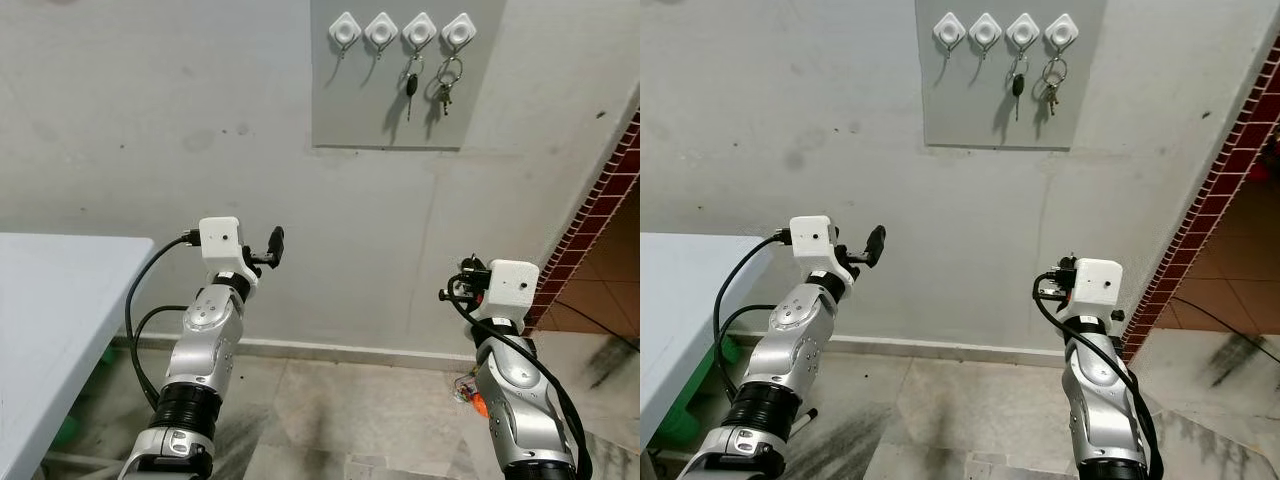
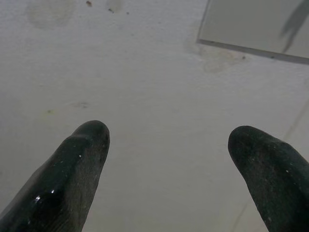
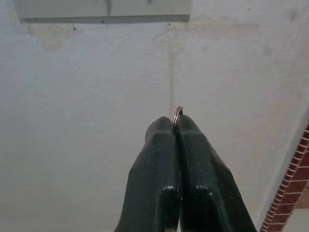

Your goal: Hang keys on a hook

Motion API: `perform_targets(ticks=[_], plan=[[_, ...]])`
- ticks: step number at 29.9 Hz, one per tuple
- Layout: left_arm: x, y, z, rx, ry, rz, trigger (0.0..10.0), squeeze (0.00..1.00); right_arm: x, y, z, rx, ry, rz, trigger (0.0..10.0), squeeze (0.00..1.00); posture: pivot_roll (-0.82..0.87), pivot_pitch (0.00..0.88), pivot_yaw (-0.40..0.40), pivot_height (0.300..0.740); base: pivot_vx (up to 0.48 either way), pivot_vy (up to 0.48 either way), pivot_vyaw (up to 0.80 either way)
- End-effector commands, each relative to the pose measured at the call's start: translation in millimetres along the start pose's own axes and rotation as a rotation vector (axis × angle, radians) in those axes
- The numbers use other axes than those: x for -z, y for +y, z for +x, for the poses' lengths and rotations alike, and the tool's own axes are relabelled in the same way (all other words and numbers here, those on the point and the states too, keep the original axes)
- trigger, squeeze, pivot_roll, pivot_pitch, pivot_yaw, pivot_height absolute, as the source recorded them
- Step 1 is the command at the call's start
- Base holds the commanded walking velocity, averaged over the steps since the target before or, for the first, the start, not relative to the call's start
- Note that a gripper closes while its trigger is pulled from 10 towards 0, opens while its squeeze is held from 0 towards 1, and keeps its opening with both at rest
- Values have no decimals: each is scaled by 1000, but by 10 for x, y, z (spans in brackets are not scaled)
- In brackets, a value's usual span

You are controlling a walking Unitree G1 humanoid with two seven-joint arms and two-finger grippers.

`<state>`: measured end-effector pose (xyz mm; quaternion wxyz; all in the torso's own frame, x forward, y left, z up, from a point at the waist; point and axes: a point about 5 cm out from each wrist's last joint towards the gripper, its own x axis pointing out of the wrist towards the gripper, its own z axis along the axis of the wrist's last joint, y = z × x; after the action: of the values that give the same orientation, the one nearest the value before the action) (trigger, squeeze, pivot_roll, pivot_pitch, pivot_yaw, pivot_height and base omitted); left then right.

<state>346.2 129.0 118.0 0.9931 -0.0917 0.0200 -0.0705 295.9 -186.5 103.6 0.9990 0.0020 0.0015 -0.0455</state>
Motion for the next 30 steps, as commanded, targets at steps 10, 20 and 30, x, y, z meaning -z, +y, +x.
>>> perform_targets(ticks=[10, 20, 30], plan=[[-47, 31, 4, 3, -12, -17, 10000, 0, -41, 35, 12, -14, -12, 3, 10000, 0, 9, 0, 36, 740, 135, 0, 0], [-72, 34, 5, 9, -24, -22, 10000, 0, -45, 45, 15, -17, -14, 8, 10000, 0, 10, 0, 36, 740, 369, 0, 0], [-74, 38, 5, 4, -24, -34, 10000, 0, -43, 39, 15, -18, -11, 8, 10000, 0, 13, 0, 32, 740, 390, 0, 0]])
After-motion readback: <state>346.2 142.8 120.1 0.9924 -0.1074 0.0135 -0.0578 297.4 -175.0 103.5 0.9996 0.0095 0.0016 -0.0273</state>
